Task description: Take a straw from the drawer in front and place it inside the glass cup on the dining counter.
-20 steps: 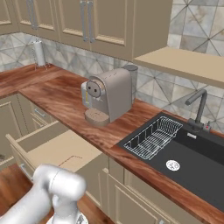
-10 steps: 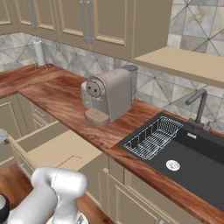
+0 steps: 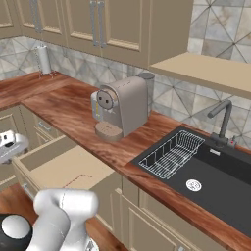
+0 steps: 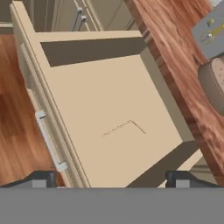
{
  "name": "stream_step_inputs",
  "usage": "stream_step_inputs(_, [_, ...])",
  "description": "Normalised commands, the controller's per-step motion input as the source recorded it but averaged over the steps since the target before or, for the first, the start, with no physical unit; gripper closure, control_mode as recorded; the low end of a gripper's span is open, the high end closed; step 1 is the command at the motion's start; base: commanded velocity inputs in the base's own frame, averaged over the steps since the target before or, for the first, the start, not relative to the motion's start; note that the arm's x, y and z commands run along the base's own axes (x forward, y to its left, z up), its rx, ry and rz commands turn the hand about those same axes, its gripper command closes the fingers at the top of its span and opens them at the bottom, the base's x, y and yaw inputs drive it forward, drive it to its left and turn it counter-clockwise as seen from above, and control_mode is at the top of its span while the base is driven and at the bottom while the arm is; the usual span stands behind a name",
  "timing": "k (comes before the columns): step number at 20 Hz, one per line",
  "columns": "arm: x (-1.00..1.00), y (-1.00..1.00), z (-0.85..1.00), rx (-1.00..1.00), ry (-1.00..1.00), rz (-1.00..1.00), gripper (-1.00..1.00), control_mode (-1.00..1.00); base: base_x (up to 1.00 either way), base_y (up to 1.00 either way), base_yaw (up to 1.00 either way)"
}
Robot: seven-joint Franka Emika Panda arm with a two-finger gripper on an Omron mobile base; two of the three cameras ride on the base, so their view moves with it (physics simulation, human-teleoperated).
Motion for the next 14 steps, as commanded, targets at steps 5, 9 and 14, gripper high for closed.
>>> stream_step_inputs(5, [0.33, -0.43, 0.0, 0.11, 0.04, -0.12, -1.0, -1.0, 0.0, 0.0, 0.0])
stream_step_inputs(9, [0.42, -0.4, 0.0, 0.13, 0.1, -0.24, -1.0, -1.0, 0.0, 0.0, 0.0])
stream_step_inputs(14, [0.38, -0.31, 0.0, 0.12, 0.13, -0.28, -1.0, -1.0, 0.0, 0.0, 0.0])
